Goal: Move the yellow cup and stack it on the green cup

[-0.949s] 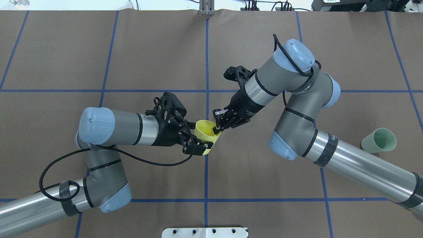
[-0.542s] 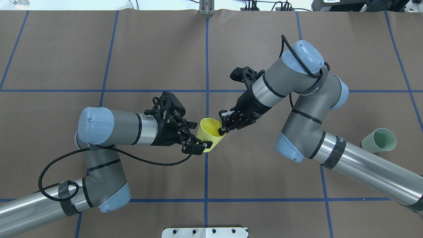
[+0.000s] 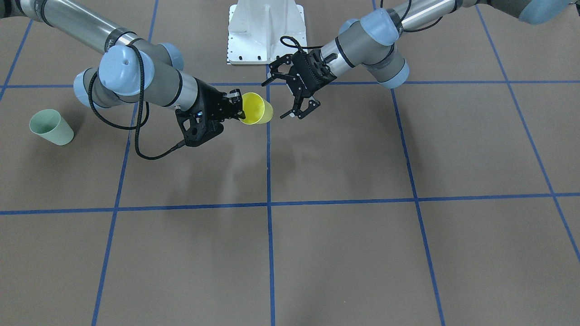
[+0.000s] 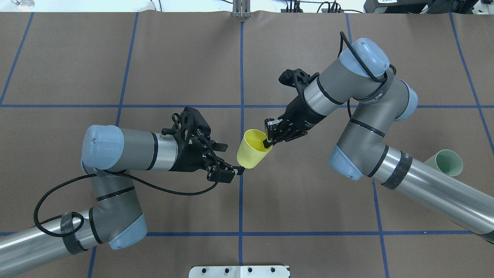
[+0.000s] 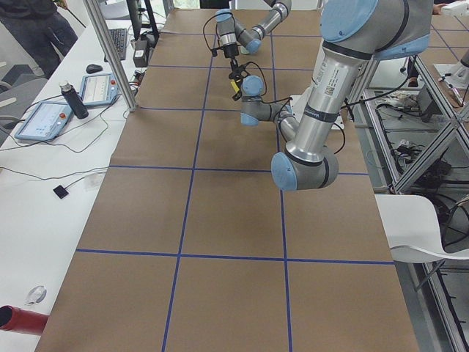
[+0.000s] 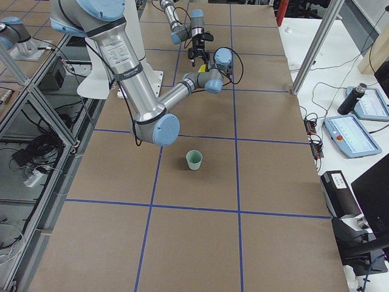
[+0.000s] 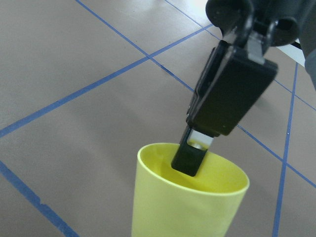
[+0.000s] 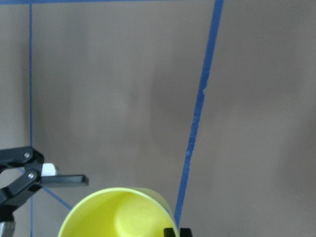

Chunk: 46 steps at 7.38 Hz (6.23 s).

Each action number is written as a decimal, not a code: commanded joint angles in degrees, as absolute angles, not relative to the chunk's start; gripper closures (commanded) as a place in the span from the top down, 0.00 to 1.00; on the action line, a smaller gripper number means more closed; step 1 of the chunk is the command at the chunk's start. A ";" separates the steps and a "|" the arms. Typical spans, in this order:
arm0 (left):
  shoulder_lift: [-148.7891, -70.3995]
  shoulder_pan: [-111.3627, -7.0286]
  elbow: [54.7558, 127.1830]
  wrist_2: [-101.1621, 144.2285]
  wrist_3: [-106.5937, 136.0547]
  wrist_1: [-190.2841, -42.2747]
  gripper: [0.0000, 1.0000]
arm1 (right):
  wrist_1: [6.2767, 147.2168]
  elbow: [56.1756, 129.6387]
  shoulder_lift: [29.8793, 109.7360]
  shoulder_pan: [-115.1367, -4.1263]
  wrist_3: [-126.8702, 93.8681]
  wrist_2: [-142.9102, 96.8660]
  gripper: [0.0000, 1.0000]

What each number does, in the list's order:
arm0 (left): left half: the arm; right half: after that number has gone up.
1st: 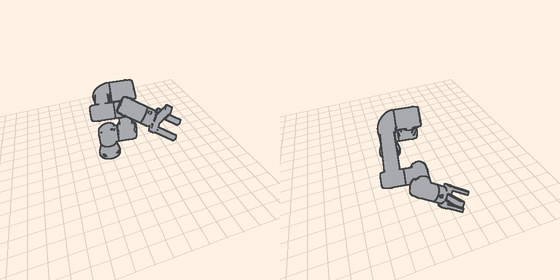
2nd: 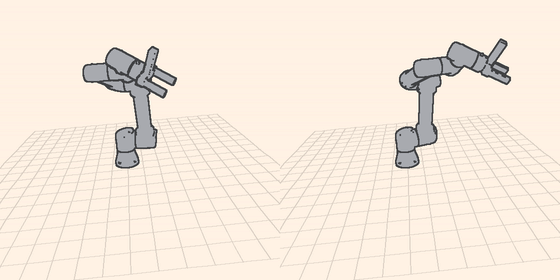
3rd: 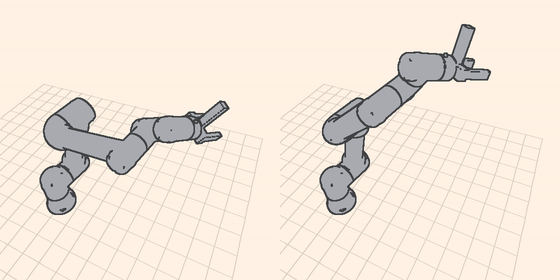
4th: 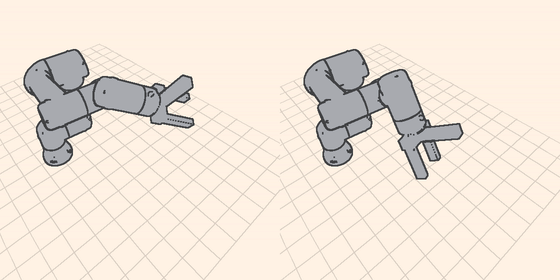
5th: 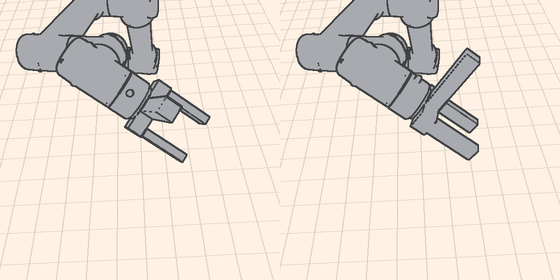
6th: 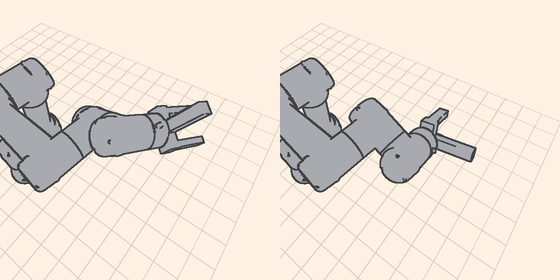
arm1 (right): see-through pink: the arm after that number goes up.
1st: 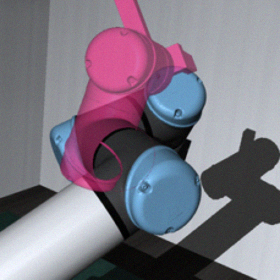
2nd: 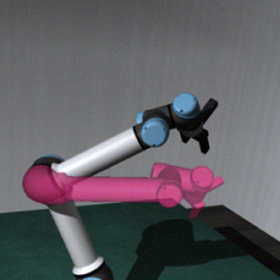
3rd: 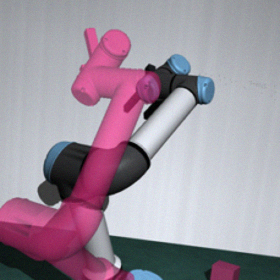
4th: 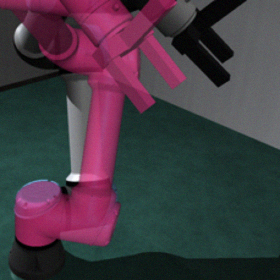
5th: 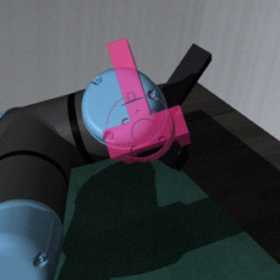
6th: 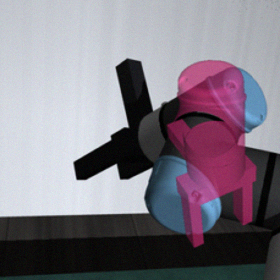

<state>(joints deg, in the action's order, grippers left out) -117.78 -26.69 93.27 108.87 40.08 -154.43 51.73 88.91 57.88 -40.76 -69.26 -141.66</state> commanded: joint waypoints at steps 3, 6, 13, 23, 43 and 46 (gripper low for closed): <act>-115.93 -28.64 95.01 108.46 40.51 -153.81 1.00 | 52.20 88.86 59.50 -49.54 -68.99 -141.24 0.00; -115.93 -34.79 94.31 108.37 41.48 -149.79 1.00 | 52.38 89.65 60.99 -60.52 -65.59 -138.18 0.00; -116.10 -43.23 94.31 108.37 40.78 -133.78 1.00 | 76.08 99.27 72.24 -70.30 -17.06 -115.78 0.00; -118.12 -49.83 93.34 112.68 40.87 -117.25 1.00 | 99.06 112.50 90.61 -72.51 -4.66 -134.82 0.00; -119.09 -49.92 91.76 112.68 40.69 -117.77 1.00 | 95.27 109.61 93.70 -66.18 -4.66 -134.83 0.00; -119.09 -49.92 91.76 112.68 40.69 -117.77 1.00 | 94.48 109.07 93.43 -66.09 -4.75 -134.91 0.46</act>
